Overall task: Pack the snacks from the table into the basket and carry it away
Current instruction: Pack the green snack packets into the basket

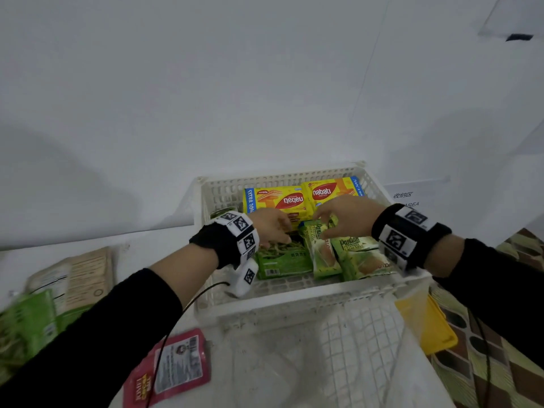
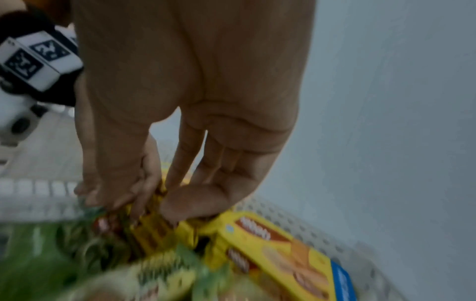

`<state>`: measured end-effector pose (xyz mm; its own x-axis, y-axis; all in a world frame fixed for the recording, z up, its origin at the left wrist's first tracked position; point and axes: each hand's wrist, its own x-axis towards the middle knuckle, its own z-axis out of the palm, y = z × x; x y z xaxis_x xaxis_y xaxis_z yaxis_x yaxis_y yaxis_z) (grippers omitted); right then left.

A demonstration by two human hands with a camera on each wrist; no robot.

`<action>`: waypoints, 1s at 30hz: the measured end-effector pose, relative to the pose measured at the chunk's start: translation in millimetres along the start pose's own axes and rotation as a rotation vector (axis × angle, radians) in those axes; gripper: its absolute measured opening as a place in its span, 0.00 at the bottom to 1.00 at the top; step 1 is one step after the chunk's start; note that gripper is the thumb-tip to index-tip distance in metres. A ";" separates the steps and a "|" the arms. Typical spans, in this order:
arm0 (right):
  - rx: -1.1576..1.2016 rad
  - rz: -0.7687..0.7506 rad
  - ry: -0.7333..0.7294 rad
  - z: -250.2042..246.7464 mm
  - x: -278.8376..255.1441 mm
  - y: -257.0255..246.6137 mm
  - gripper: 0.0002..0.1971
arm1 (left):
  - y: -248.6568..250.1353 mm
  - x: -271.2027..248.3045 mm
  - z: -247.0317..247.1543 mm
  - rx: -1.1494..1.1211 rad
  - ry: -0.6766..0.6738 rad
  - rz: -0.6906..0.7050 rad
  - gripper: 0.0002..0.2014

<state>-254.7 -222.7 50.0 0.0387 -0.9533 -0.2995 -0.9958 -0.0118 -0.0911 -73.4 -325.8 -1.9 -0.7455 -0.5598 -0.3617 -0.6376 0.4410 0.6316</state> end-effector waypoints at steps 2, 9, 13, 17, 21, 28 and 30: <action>0.074 0.000 0.076 -11.8 -6.9 -8.4 0.20 | 12.8 -11.6 -13.6 -0.075 0.084 0.053 0.14; 0.363 -0.118 0.345 -47.7 -39.1 -88.6 0.14 | 31.0 -108.8 -82.2 -0.169 0.383 0.255 0.10; 0.420 -0.244 0.337 -43.5 -45.1 -171.7 0.12 | -18.8 -194.3 -105.5 -0.009 0.493 0.204 0.08; 0.527 -0.384 0.289 -29.0 -43.0 -265.8 0.11 | -103.5 -287.4 -112.4 0.128 0.530 0.023 0.09; 0.666 -0.463 0.206 1.8 -26.3 -353.9 0.11 | -194.9 -372.2 -106.6 0.152 0.562 -0.134 0.08; 0.643 -0.384 0.061 91.5 33.2 -468.8 0.11 | -328.8 -473.0 -61.9 0.068 0.520 -0.344 0.06; 0.552 -0.317 0.020 112.7 44.9 -490.8 0.13 | -358.4 -489.2 -49.4 0.079 0.513 -0.362 0.06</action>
<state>245.2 -225.7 -25.8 0.3179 -0.9344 -0.1606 -0.7462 -0.1421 -0.6504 529.4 -244.6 -17.5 -0.3039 -0.9399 -0.1558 -0.8593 0.1999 0.4709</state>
